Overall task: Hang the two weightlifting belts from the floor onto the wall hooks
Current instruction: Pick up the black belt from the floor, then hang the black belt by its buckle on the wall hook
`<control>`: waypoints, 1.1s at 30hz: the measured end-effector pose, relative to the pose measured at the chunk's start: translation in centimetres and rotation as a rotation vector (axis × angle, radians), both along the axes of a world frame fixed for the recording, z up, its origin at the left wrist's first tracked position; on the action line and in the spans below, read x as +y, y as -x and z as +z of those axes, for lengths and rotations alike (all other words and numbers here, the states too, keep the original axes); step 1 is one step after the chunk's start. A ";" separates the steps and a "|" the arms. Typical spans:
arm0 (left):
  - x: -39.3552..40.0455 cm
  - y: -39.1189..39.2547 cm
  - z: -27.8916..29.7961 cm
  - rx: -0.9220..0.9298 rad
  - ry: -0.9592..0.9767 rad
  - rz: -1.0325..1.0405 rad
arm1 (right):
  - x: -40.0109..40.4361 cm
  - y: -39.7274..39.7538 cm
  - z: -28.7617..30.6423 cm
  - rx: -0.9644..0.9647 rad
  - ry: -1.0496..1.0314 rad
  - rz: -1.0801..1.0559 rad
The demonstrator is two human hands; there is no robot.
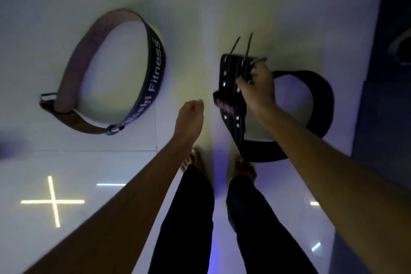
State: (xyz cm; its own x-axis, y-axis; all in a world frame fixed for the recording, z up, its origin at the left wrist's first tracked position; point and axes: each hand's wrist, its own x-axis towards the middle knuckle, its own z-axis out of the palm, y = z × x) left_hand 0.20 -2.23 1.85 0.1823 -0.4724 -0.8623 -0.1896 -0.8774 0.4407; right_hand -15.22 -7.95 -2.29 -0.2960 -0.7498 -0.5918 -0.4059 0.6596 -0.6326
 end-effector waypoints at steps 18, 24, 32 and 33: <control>-2.3 5.0 41.9 0.365 0.489 -0.169 | 5.3 10.3 46.8 -0.490 0.138 0.163; -2.5 5.4 55.3 0.212 0.921 -0.270 | 4.8 9.9 60.0 -0.482 0.387 0.132; -3.9 2.2 71.8 0.246 1.220 -0.242 | 3.2 6.4 76.8 -0.434 0.718 0.227; -4.1 1.8 73.9 0.260 1.245 -0.221 | 2.9 6.0 78.7 -0.425 0.770 0.225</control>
